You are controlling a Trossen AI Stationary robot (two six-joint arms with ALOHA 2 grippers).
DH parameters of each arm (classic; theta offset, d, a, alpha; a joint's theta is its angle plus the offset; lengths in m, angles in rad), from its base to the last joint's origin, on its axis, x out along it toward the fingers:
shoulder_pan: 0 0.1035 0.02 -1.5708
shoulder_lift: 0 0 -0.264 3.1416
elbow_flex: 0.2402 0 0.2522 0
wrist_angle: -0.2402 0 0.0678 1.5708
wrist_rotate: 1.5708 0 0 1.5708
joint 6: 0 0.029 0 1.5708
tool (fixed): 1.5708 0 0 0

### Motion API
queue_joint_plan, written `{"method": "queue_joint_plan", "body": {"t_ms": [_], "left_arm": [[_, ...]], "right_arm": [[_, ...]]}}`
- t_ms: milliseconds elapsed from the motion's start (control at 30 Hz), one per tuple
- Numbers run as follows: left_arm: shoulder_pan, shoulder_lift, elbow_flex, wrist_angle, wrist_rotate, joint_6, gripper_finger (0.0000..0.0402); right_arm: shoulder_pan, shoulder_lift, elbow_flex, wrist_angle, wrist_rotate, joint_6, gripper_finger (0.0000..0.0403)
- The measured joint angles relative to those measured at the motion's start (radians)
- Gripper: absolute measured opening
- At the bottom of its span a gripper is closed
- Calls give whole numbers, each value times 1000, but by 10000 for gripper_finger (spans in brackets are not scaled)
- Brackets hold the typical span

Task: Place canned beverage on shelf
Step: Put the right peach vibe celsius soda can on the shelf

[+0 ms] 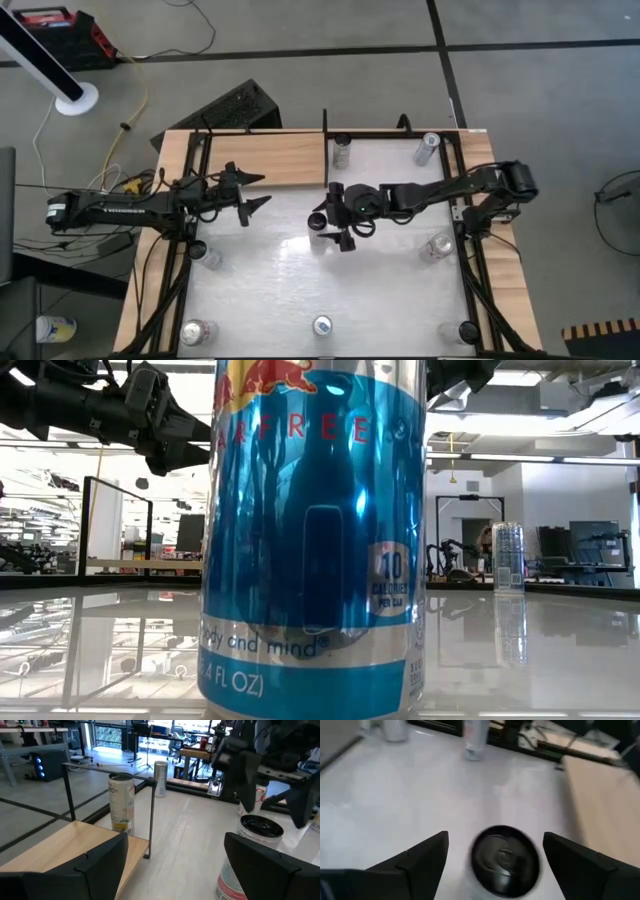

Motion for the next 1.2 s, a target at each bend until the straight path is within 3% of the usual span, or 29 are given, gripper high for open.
{"method": "queue_joint_plan", "body": {"t_ms": [233,1200], "left_arm": [[0,0,0,-1,6,-1,318],[0,0,1,-11,10,-8,318]], "right_arm": [[-20,-2,0,0,-17,44,370],[-35,19,-35,-18,-11,93,370]]}}
